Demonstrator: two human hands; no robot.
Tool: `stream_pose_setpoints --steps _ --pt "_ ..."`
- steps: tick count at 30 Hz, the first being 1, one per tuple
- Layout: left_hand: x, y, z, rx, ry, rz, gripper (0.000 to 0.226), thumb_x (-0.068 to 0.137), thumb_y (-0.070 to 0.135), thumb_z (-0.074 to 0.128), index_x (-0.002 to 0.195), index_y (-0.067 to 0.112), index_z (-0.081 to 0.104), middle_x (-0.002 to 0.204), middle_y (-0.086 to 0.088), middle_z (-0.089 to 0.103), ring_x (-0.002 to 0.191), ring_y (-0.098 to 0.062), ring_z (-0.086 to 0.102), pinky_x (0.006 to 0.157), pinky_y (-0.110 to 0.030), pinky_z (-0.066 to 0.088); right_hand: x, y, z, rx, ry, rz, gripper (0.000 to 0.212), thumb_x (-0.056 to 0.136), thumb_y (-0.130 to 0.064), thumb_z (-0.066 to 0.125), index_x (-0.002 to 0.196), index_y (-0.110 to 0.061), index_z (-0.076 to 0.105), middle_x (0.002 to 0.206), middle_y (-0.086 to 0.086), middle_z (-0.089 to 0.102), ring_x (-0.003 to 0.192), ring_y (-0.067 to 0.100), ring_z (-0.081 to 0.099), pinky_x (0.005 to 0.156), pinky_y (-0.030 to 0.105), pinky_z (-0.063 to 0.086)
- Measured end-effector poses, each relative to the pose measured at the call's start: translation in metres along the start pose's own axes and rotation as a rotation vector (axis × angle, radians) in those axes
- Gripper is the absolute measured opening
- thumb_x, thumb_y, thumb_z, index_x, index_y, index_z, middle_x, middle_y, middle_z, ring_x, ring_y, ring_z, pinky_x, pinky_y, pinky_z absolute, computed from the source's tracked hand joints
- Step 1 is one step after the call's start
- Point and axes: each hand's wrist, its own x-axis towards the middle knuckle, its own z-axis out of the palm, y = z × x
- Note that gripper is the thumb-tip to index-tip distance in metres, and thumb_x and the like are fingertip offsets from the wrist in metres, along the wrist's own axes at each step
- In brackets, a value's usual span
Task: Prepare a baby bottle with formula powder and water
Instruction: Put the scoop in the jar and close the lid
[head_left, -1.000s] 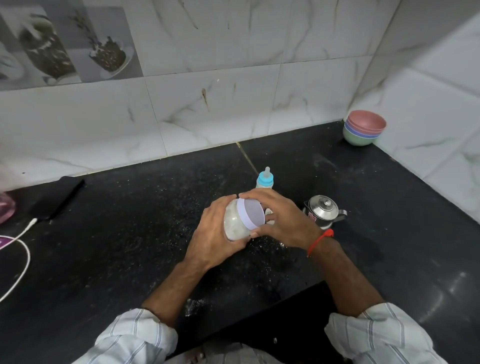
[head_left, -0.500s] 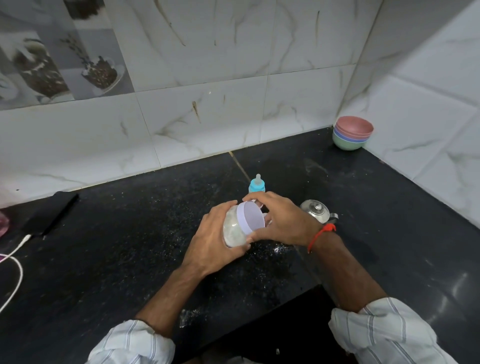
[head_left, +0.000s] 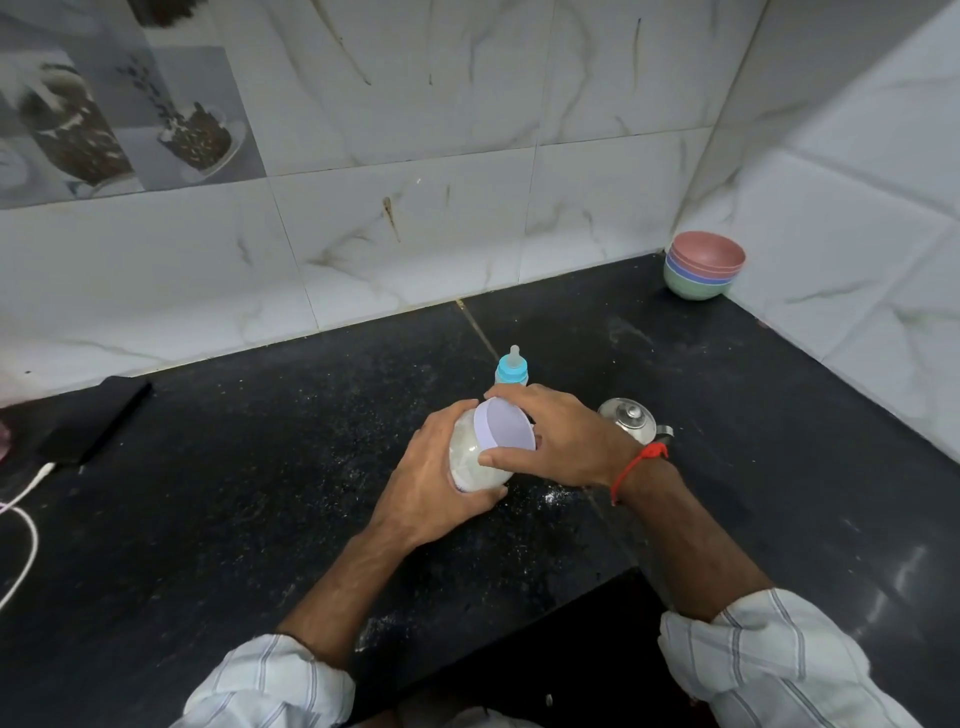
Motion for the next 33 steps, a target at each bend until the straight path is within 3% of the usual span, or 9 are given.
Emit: stream_pose_setpoints --steps 5,8,11,18,22,25,27,29,33 --pt "0.0 -0.004 -0.001 -0.038 0.017 0.004 0.101 0.059 0.053 0.093 0.139 0.065 0.032 0.14 0.031 0.046 0.133 0.0 0.049 0.101 -0.023 0.045 0.0 -0.002 -0.008 -0.053 -0.13 -0.182 0.074 0.086 -0.009 0.08 0.149 -0.035 0.049 0.15 -0.004 0.04 0.136 0.017 0.039 0.109 0.015 0.029" --pt "0.0 -0.005 -0.002 -0.028 0.013 -0.002 0.103 0.058 0.053 0.094 0.139 0.066 0.031 0.141 0.03 0.047 0.132 0.0 0.049 0.104 -0.027 0.047 0.002 -0.005 -0.011 0.004 -0.151 -0.177 0.074 0.086 -0.006 0.081 0.15 -0.028 0.05 0.149 0.001 0.045 0.136 0.02 0.042 0.114 0.029 0.037" --pt "-0.001 -0.004 -0.003 -0.003 -0.013 -0.017 0.104 0.058 0.054 0.093 0.141 0.063 0.032 0.141 0.027 0.048 0.133 -0.004 0.05 0.107 -0.037 0.05 0.002 -0.008 -0.011 0.012 -0.129 -0.082 0.074 0.084 -0.023 0.088 0.149 -0.024 0.052 0.144 0.0 0.057 0.135 0.019 0.05 0.114 0.041 0.045" --pt "-0.005 -0.008 -0.003 0.034 -0.084 -0.019 0.11 0.061 0.046 0.095 0.152 0.041 0.034 0.148 0.018 0.047 0.135 -0.009 0.05 0.106 -0.048 0.052 0.002 -0.022 0.012 -0.197 0.005 0.334 0.069 0.083 -0.078 0.065 0.123 -0.022 0.06 0.111 0.005 0.055 0.097 0.022 0.055 0.081 0.035 0.046" --pt "-0.007 -0.01 -0.003 0.007 -0.052 -0.01 0.107 0.06 0.049 0.094 0.148 0.051 0.034 0.145 0.023 0.046 0.132 -0.004 0.051 0.104 -0.041 0.054 0.006 -0.025 0.012 -0.196 0.019 0.386 0.083 0.075 -0.093 0.054 0.123 -0.026 0.063 0.117 0.006 0.062 0.105 0.025 0.062 0.088 0.04 0.051" --pt "-0.004 -0.008 -0.007 -0.024 -0.017 -0.021 0.105 0.058 0.051 0.094 0.139 0.067 0.03 0.14 0.033 0.044 0.129 0.005 0.049 0.101 -0.029 0.051 0.006 -0.015 -0.009 -0.057 -0.14 0.306 0.092 0.076 -0.087 0.062 0.152 -0.038 0.045 0.143 0.002 0.06 0.129 0.024 0.058 0.109 0.043 0.048" --pt "-0.001 -0.007 -0.009 -0.031 -0.008 -0.028 0.104 0.057 0.052 0.094 0.138 0.068 0.03 0.14 0.034 0.044 0.13 0.01 0.046 0.1 -0.022 0.046 0.003 -0.011 -0.023 0.02 -0.269 0.106 0.099 0.085 -0.061 0.078 0.164 -0.04 0.023 0.163 -0.003 0.041 0.149 0.018 0.039 0.123 0.04 0.034" --pt "0.002 -0.007 -0.01 -0.037 -0.035 -0.017 0.105 0.057 0.053 0.094 0.139 0.068 0.03 0.142 0.032 0.045 0.132 0.009 0.046 0.101 -0.02 0.044 0.002 -0.006 -0.027 0.005 -0.277 -0.074 0.096 0.087 -0.04 0.084 0.163 -0.037 0.026 0.163 -0.008 0.039 0.15 0.013 0.035 0.124 0.035 0.029" --pt "0.007 -0.003 -0.01 -0.02 -0.105 -0.003 0.105 0.058 0.052 0.095 0.138 0.069 0.029 0.141 0.03 0.047 0.131 0.003 0.05 0.103 -0.029 0.051 0.003 -0.011 -0.012 -0.225 -0.045 0.143 0.069 0.074 -0.083 0.069 0.131 -0.046 0.055 0.117 -0.012 0.064 0.118 0.018 0.06 0.093 0.039 0.049"
